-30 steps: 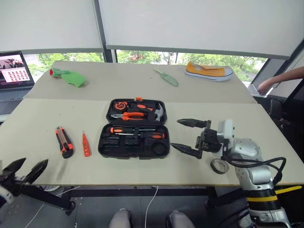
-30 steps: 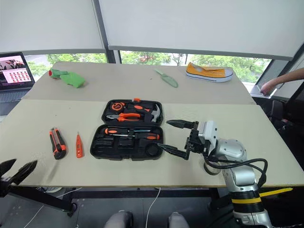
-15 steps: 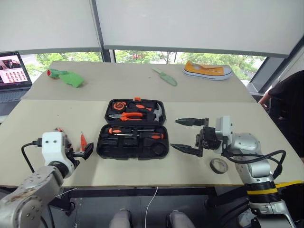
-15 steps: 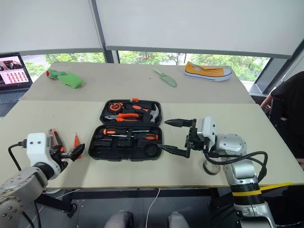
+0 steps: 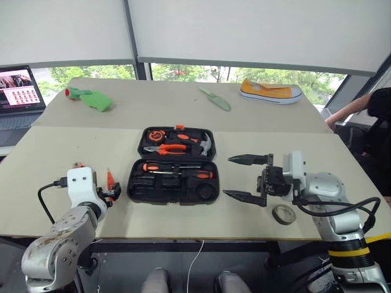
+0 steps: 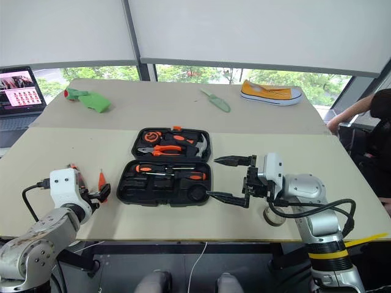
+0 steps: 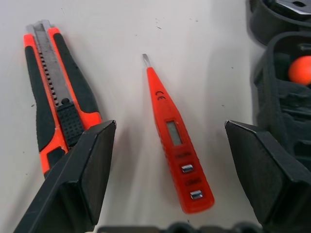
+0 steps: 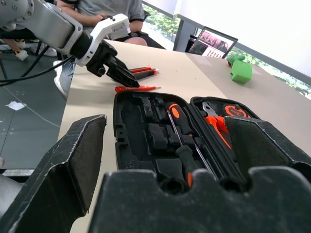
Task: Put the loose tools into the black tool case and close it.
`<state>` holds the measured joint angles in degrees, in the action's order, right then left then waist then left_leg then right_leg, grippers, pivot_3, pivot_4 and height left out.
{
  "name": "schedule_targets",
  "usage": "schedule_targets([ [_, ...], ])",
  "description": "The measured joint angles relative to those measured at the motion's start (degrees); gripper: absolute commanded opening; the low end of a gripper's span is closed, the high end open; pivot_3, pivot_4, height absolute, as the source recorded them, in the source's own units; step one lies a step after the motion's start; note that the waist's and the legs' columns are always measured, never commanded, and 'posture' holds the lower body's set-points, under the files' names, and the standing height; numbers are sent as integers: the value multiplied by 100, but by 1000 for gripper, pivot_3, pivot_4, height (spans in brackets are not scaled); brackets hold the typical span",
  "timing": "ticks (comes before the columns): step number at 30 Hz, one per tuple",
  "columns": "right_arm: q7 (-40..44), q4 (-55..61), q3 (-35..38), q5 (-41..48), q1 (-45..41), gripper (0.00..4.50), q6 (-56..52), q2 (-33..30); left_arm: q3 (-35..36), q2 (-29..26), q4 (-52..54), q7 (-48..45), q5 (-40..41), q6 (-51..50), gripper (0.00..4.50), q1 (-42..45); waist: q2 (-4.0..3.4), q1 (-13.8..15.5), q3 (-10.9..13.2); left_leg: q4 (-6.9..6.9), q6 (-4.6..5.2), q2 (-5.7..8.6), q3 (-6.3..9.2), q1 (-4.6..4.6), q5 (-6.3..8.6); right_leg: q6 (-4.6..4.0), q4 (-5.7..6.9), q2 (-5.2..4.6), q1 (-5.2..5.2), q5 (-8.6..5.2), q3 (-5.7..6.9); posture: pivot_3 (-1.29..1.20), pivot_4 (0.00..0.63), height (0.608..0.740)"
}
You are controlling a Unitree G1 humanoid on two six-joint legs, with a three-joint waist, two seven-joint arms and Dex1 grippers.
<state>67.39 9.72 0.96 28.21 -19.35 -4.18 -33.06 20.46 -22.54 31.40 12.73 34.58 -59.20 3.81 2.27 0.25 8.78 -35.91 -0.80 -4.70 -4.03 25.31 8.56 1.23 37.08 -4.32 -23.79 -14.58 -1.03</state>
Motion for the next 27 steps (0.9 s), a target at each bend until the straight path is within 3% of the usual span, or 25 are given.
schedule_targets([
  [13, -88, 121, 13, 23, 34, 4500, -151, -82, -251, 445, -353, 114, -644, -259, 3803, 351, 1, 34, 0, -1, 0, 2, 4, 0, 0, 2, -2, 1, 5, 0, 0, 0, 150, 740],
  [17, -135, 159, 13, 23, 34, 4500, -151, -82, -234, 443, -457, 62, -802, -343, 2768, 446, 0, 33, -1, -1, 0, 4, 6, -5, 0, 3, -1, 1, 10, 0, 0, 0, 150, 740],
  [23, -78, 286, 14, 254, 34, 4500, -148, -51, -96, 493, -537, -74, -985, -330, 511, 483, 0, 49, -1, -3, 0, 9, 11, -9, 0, 8, -3, -3, 21, -1, 1, 0, 150, 740],
  [27, -44, 372, 5, 344, 18, 4500, -125, 9, 33, 610, -673, -421, -972, 29, 484, 468, 0, 51, -1, -3, -1, 10, 12, -8, 1, 8, -5, -5, 22, -1, 3, 0, 150, 740],
])
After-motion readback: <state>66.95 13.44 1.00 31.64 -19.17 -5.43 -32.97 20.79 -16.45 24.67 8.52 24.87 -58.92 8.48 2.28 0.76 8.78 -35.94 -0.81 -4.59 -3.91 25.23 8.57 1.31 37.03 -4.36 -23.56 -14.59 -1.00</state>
